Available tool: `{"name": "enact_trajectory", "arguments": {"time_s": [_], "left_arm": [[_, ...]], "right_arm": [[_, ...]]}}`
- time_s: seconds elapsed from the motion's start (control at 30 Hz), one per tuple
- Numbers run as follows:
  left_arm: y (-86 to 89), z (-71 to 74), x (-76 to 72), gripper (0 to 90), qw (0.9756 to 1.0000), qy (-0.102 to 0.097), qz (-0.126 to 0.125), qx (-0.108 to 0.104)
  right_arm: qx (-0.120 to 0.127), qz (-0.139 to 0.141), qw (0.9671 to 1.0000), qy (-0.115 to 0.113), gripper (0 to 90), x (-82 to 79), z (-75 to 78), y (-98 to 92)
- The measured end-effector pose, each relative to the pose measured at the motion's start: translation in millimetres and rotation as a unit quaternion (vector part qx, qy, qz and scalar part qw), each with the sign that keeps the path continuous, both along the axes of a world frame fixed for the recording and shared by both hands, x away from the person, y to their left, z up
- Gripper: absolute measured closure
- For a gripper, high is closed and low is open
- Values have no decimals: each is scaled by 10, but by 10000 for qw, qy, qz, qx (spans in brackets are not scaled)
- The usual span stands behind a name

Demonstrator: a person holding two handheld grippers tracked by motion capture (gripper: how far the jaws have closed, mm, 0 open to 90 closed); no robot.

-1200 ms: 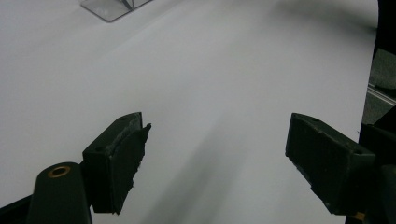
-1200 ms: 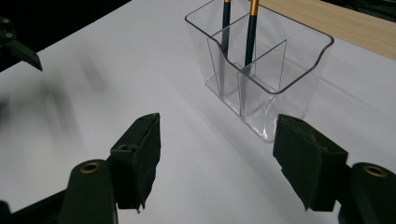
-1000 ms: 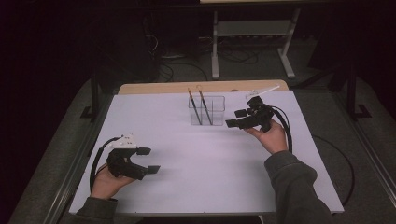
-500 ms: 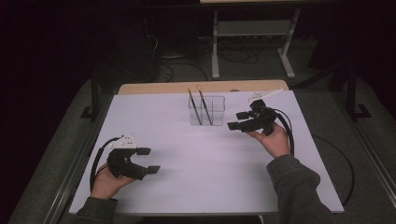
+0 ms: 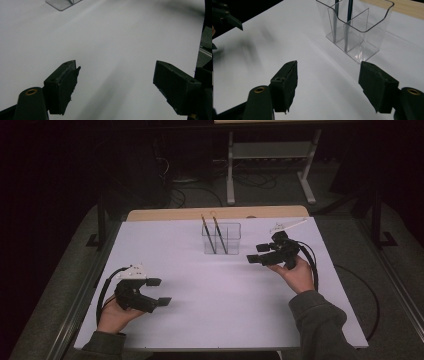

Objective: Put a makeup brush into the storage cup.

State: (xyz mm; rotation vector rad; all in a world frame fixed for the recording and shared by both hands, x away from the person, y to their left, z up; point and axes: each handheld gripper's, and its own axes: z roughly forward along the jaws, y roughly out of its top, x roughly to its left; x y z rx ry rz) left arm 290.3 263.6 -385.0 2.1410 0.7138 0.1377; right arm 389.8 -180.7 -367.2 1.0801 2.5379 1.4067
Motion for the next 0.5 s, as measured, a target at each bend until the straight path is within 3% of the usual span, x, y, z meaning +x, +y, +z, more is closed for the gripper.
{"name": "enact_trajectory", "arguments": {"time_s": [0.5], "left_arm": [[14, 3, 6, 186, 10000, -36, -18, 70]], "right_arm": [[81, -30, 10000, -9, 297, -77, -20, -83]]}}
